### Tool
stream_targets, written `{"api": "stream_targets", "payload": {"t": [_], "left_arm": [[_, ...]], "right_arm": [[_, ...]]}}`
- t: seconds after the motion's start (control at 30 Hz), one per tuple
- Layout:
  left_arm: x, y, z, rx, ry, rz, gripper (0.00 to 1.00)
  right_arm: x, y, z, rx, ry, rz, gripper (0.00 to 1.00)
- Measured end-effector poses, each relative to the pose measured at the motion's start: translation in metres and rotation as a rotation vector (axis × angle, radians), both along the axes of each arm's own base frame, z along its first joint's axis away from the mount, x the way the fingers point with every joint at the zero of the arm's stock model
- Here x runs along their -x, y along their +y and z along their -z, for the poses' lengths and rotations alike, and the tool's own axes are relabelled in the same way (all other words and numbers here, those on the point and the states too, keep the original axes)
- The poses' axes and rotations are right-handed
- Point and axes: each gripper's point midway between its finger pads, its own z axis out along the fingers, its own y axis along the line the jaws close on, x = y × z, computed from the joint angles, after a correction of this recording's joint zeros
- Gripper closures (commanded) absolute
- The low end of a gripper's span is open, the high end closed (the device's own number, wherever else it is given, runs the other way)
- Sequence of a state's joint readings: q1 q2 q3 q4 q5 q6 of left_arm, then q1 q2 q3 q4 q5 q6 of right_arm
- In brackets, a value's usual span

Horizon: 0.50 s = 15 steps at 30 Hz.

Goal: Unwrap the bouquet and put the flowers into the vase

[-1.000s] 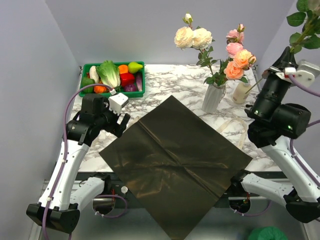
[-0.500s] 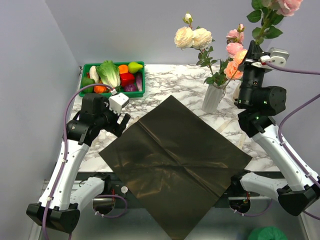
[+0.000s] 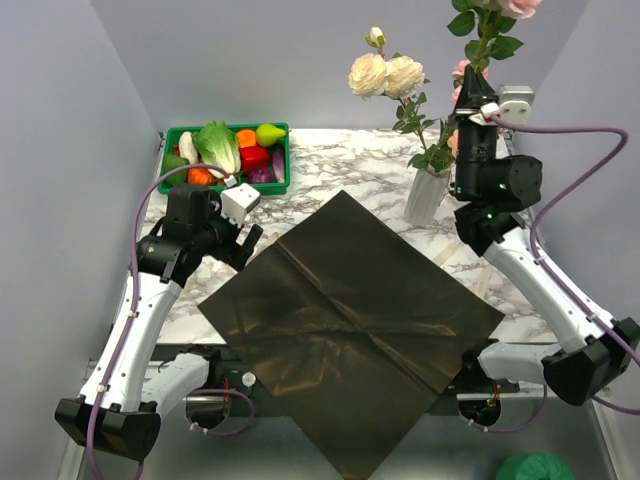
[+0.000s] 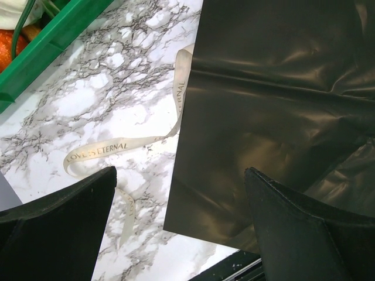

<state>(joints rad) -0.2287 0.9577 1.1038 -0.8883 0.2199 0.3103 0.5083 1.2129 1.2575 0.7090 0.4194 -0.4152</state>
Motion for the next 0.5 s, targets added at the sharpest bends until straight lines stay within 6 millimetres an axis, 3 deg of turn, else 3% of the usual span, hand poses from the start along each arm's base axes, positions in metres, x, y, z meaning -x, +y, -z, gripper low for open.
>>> {"api": "stream_targets", "payload": {"t": [0.3,0.5], "left_arm": [[-0.001,0.001,0.0,-0.007,-0.005,-0.004,0.01],[-0.003,0.004,0.0,-0.017,-0.009,-0.006,0.01]], "right_arm": [[-0.042,0.022,0.023,0.12,0.008,0.064,0.99],[-0.047,0.023,0.021,0.171,-0.013,0.099,0.99]]}}
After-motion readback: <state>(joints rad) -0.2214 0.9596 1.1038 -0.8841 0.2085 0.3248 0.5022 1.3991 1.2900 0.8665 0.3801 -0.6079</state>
